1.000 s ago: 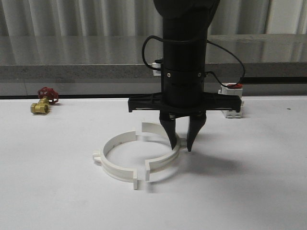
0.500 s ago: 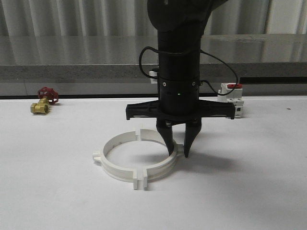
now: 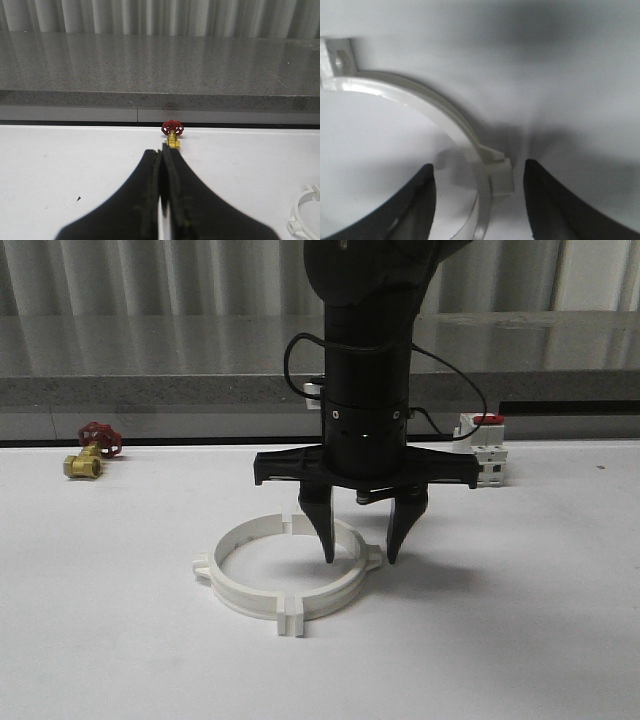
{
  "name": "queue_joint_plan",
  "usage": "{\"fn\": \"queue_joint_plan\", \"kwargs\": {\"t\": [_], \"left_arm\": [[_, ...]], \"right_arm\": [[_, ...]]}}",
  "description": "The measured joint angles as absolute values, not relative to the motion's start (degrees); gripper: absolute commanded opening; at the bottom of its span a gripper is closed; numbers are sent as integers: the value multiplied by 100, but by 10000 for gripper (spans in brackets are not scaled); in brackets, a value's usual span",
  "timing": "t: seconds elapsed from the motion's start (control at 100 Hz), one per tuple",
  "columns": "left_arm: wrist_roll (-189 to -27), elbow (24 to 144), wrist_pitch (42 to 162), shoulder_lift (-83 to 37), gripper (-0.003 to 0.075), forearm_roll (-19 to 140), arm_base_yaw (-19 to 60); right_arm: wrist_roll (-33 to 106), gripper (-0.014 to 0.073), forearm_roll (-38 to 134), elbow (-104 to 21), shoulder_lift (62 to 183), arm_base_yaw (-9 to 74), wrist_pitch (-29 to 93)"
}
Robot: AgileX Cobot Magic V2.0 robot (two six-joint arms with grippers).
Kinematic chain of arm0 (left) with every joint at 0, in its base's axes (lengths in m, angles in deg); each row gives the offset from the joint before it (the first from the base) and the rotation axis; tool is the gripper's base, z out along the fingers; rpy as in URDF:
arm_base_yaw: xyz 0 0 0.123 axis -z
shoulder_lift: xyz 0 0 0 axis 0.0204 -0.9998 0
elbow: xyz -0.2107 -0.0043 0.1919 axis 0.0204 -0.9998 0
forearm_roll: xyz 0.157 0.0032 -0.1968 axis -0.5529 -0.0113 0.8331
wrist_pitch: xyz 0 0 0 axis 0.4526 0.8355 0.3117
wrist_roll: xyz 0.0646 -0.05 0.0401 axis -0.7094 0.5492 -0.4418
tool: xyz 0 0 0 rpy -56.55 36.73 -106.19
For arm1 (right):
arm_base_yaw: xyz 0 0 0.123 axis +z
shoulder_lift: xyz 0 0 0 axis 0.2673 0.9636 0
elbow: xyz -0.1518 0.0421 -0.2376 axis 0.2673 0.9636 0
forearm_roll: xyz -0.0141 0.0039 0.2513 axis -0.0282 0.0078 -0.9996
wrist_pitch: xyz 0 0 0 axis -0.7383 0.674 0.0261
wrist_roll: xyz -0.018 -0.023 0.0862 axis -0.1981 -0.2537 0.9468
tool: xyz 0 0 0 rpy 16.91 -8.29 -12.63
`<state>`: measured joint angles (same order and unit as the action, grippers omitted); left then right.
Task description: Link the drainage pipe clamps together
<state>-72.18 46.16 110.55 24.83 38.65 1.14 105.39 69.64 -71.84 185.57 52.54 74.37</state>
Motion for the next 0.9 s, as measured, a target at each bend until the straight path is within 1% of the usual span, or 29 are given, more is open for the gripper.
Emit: {"fn": "queue_joint_plan", "kwargs": {"t": [0.09, 0.18, 0.23, 0.26, 0.33, 0.4, 0.45, 0.54, 0.59, 0.9], "left_arm": [[-7218, 4616, 11055, 2483, -21, 3865, 114], [-7218, 4616, 11055, 2483, -21, 3865, 114], [-7218, 4616, 11055, 2483, -21, 3865, 114], [-7218, 4616, 11055, 2483, -21, 3865, 114], [-7218, 4616, 11055, 2483, -21, 3865, 114], [-7218, 4616, 11055, 2483, -21, 3865, 114], [-7218, 4616, 11055, 2483, -21, 3865, 114], [-7218, 4616, 11055, 2483, -21, 3865, 114], [-7218, 4616, 11055, 2483, -21, 3865, 114], [-7218, 4616, 11055, 2483, -21, 3865, 114]], "right_arm": [[10285, 415, 6964, -7184, 18463, 5254, 7436], [9741, 412, 6964, -7184, 18250, 5254, 7436], [9367, 388, 6973, -7184, 18111, 5254, 7492], [9058, 361, 6973, -7184, 18031, 5254, 7551], [8412, 262, 6973, -7184, 17841, 5229, 7721], [7855, 134, 6963, -7184, 17667, 5169, 7901], [7533, 60, 6952, -7184, 17555, 5090, 8001], [7073, -40, 6890, -7128, 17317, 4893, 8064], [6912, -71, 6822, -7033, 17158, 4762, 8064], [6495, -66, 6514, -6036, 15982, 3633, 7849]]}}
